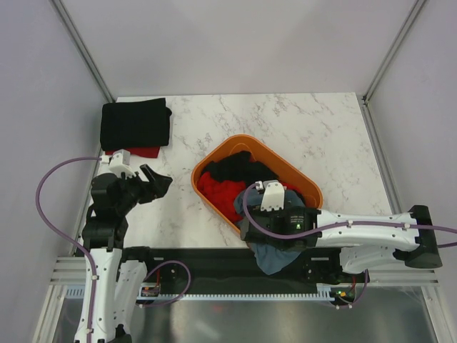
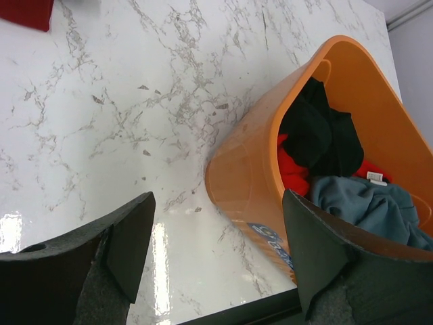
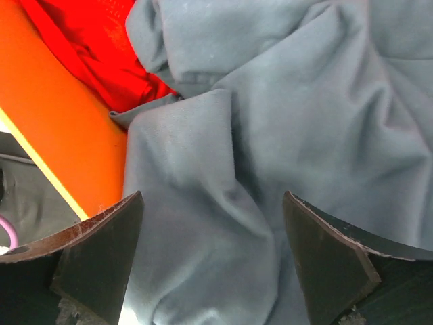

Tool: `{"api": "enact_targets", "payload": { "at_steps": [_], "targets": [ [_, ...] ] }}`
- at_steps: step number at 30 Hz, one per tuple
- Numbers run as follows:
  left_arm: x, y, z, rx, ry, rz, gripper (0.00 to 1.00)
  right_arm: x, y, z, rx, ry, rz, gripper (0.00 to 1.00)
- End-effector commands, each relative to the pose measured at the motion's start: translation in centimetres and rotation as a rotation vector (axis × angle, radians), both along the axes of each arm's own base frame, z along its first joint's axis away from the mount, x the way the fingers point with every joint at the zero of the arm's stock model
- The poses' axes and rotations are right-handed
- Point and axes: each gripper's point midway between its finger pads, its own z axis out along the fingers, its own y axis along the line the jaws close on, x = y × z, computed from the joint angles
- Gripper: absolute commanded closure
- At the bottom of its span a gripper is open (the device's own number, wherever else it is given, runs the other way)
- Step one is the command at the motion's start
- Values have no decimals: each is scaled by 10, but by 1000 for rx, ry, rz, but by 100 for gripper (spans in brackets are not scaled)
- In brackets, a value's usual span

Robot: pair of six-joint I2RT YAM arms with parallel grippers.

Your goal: Fold and stack the t-shirts

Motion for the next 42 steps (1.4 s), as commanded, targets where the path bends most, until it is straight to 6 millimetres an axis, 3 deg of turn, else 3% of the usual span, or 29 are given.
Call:
{"api": "enact_targets", "payload": {
  "at_steps": [1, 6, 8, 9, 11, 12, 14, 15, 17, 19, 22, 23, 24, 25, 26, 27, 28, 30, 31, 32, 33, 34, 35, 37, 38, 40, 41, 42],
  "targets": [
    [2, -1, 6, 0, -16, -5, 18, -2, 17, -6, 44, 30, 47, 10],
    [3, 0, 3, 5, 7, 0, 18, -4, 32, -25, 37, 76, 86, 15],
    [3, 1, 4, 8, 4, 9, 18, -7, 34, -34, 28, 107, 101, 27],
    [2, 1, 3, 8, 7, 7, 18, -7, 36, -38, 26, 116, 101, 40],
    [2, 1, 4, 10, 3, 12, 19, -8, 35, -46, 13, 140, 105, 51],
    [2, 2, 3, 10, 5, 15, 18, -8, 36, -47, 15, 142, 106, 62],
    [2, 2, 3, 11, 7, 16, 18, -7, 34, -50, 12, 150, 99, 72],
    [2, 2, 3, 11, 7, 19, 19, -5, 33, -50, 9, 148, 98, 84],
    [2, 2, 3, 11, 9, 17, 19, -2, 32, -48, 14, 146, 91, 98],
    [2, 2, 3, 11, 8, 20, 19, 3, 30, -43, 17, 135, 89, 100],
    [2, 2, 3, 11, 9, 20, 18, 20, 25, -16, 22, 75, 74, 100],
    [2, 2, 3, 13, 9, 21, 18, 29, 32, 11, 62, 36, 67, 100],
    [2, 3, 2, 12, 11, 23, 19, 39, 21, 24, 28, -9, 43, 100],
    [2, 2, 3, 12, 11, 21, 19, 53, 22, 58, 62, -60, 30, 100],
    [2, 3, 2, 14, 12, 22, 19, 62, 18, 74, 61, -91, 13, 100],
    [2, 3, 2, 14, 11, 25, 19, 77, 1, 89, 25, -135, -32, 100],
    [2, 3, 2, 14, 14, 24, 19, 88, 1, 128, 71, -194, -36, 100],
    [2, 3, 1, 14, 15, 29, 19, 104, -15, 163, 53, -264, -77, 100],
    [2, 3, 2, 14, 15, 29, 19, 120, -32, 185, 41, -327, -145, 100],
    [3, 4, 1, 15, 18, 31, 19, 129, -40, 228, 83, -399, -167, 100],
    [3, 4, 1, 15, 16, 31, 19, 135, -54, 247, 75, -435, -201, 100],
    [3, 4, 1, 16, 18, 33, 19, 145, -75, 268, 70, -487, -268, 100],
    [3, 4, 0, 15, 21, 31, 19, 148, -98, 306, 92, -573, -331, 100],
    [2, 3, 2, 15, 14, 23, 19, 153, -132, 337, 93, -658, -440, 100],
    [2, 3, 4, 14, 8, 22, 19, 149, -159, 357, 90, -725, -537, 100],
    [0, 1, 6, 11, -3, 14, 18, 142, -189, 369, 40, -780, -638, 100],
    [0, 1, 6, 11, -5, 10, 17, 131, -220, 377, -17, -833, -758, 100],
    [-1, -1, 7, 6, -9, -1, 17, 124, -234, 379, -42, -853, -809, 100]
  ]
}}
